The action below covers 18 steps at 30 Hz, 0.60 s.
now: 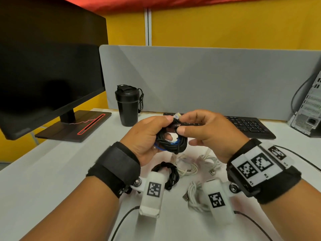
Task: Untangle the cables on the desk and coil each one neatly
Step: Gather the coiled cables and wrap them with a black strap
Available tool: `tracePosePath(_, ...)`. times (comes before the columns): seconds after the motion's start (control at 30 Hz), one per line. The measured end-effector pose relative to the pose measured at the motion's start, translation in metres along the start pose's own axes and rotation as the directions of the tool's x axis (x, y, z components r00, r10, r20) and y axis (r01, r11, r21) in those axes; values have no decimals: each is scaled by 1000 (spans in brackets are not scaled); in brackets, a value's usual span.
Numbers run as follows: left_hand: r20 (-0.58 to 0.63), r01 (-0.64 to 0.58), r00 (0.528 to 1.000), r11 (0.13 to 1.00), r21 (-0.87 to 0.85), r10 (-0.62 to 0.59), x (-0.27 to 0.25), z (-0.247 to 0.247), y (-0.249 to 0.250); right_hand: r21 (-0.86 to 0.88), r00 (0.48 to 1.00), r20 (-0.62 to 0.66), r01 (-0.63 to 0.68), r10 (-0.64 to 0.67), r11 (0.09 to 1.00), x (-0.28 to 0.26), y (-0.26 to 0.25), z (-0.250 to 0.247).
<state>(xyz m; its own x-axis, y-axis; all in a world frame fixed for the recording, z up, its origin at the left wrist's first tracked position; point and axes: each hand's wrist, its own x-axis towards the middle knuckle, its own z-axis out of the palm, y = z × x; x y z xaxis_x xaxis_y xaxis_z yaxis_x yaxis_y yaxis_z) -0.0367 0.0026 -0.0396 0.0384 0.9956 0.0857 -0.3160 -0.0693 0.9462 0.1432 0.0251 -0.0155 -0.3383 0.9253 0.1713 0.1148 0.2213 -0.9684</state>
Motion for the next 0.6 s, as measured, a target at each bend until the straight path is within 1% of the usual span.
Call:
tracePosePath(0.07, 23, 5, 1000, 999, -37, -4, 0, 1, 1, 159, 991, 113, -88, 70, 983, -1, 1, -3)
tracePosePath(0.1, 43, 11, 999, 999, -41, -10, 0, 2, 1, 210, 981, 178, -121, 84, 970, -2, 0, -4)
tracePosePath(0.13, 55, 17, 998, 999, -30, -16, 0, 4, 0, 230, 973, 221, -123, 72, 965, -3, -1, -4)
tracePosePath(0.17, 54, 17, 998, 1000, -9, -16, 1, 5, -1, 233, 971, 232, -108, 53, 966, -4, -3, -3)
tracePosePath(0.27, 6, -9, 1000, 998, 68, 9, 2, 4, -4, 286, 989, 145, -79, 38, 955, -3, -3, 2)
tracePosePath(0.33, -19, 8, 1000, 994, 108, -6, 1, 0, -5, 328, 995, 89, -69, 42, 942, -1, 0, 6)
tracePosePath(0.43, 20, -3, 1000, 998, 68, 1, -1, 3, -8, 327, 999, 26, -31, 23, 945, 1, 2, 11)
tracePosePath(0.5, 10, -38, 999, 998, 46, 38, 0, 7, -10, 308, 1000, 20, -13, 8, 951, 2, 2, 14)
tracePosePath(0.6, -9, -38, 999, 999, 6, 39, 1, 6, -11, 227, 998, 57, -42, 30, 973, 4, 3, 10)
